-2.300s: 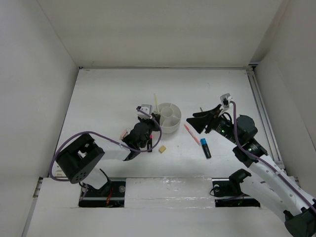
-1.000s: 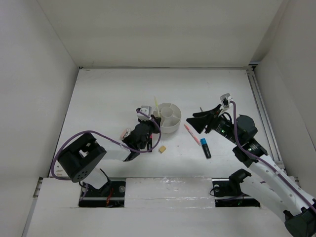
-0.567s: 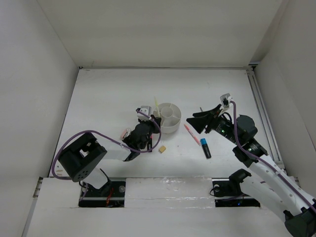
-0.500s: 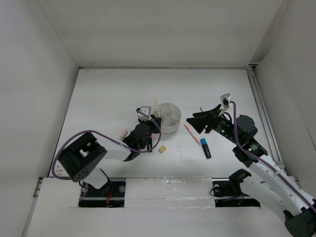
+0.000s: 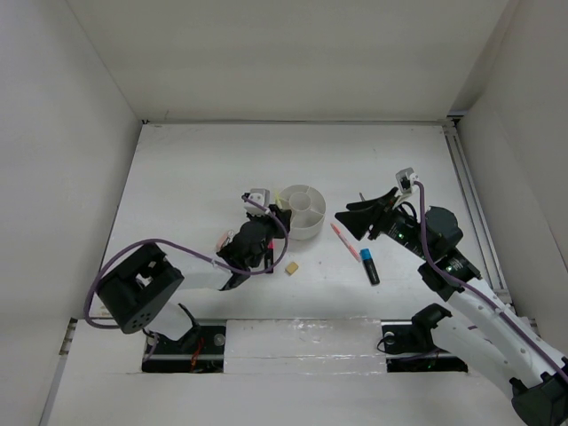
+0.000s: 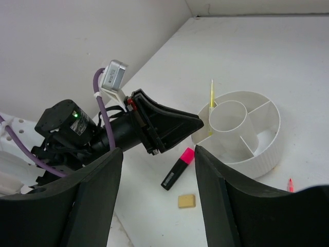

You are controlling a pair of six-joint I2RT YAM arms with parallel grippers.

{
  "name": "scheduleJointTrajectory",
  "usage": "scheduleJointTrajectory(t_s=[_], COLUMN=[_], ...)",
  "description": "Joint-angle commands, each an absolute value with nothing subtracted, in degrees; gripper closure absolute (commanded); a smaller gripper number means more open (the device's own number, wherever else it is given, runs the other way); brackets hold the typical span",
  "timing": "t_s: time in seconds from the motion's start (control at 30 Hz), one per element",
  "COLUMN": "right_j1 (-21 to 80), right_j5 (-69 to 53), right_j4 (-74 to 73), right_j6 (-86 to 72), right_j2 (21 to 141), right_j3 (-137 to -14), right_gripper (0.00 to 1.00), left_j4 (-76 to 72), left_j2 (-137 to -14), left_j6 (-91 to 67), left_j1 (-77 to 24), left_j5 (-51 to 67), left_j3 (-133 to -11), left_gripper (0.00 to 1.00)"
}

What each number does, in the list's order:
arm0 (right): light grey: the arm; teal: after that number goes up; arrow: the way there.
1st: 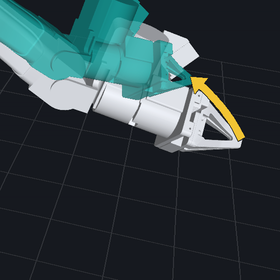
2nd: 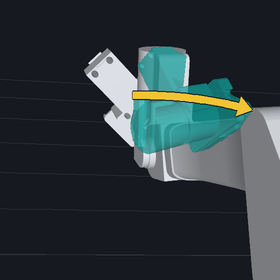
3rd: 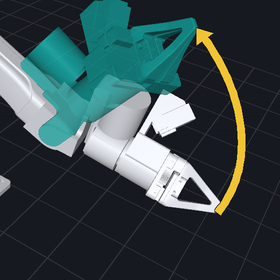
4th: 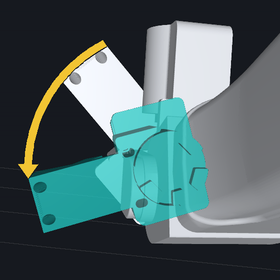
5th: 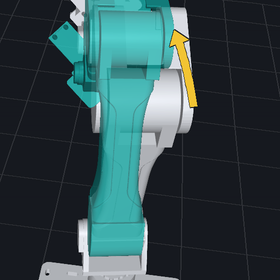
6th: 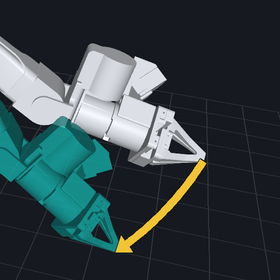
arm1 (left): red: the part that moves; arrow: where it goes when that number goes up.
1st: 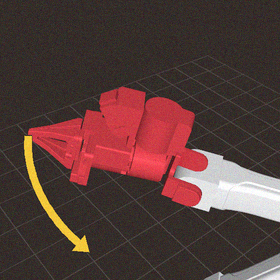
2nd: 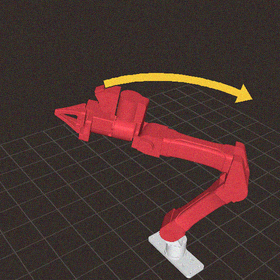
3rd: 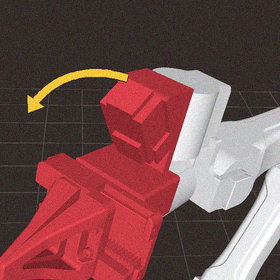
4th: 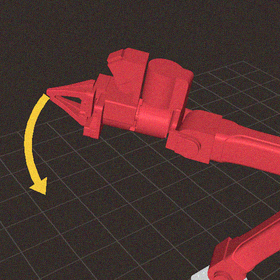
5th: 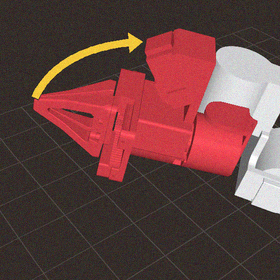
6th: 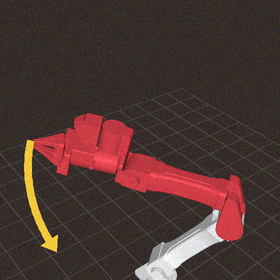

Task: Sort the stationery into containers
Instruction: Place the pen in the storage box, then pick up the pen from the center of the board.

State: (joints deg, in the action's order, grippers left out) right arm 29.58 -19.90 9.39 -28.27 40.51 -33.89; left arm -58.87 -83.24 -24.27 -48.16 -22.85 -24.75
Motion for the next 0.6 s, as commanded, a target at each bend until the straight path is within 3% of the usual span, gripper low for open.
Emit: scheduleJointTrajectory(t_s=[0.0,0.2,0.23,0.47,0.57], right_j1=[29.2,29.2,29.2,28.7,28.1], right_j5=[-19.5,-19.5,-18.9,-18.4,-17.2], right_j4=[12.0,12.0,12.0,12.0,10.8], right_j6=[-28.6,-26.9,-26.3,-24.4,-22.9], right_j2=[40.3,42.1,42.6,43.9,44.6], right_j3=[-34.1,-33.6,-33.6,-33.0,-32.5], right_gripper=[0.36,0.36,0.35,0.30,0.08], left_j4=[-59.5,-55.7,-54.2,-46.3,-41.4], left_j2=[-79.2,-72.2,-71.2,-63.6,-59.9], left_j6=[-24.5,-24.5,-24.5,-24.5,-25.7], left_j1=[-48.3,-48.3,-48.3,-48.3,-48.3], left_j5=[-22.4,-22.4,-22.4,-24.8,-28.0], left_j3=[-25.3,-25.3,-25.3,-26.0,-26.6], left_gripper=[0.76,0.63,0.55,0.42,0.03])
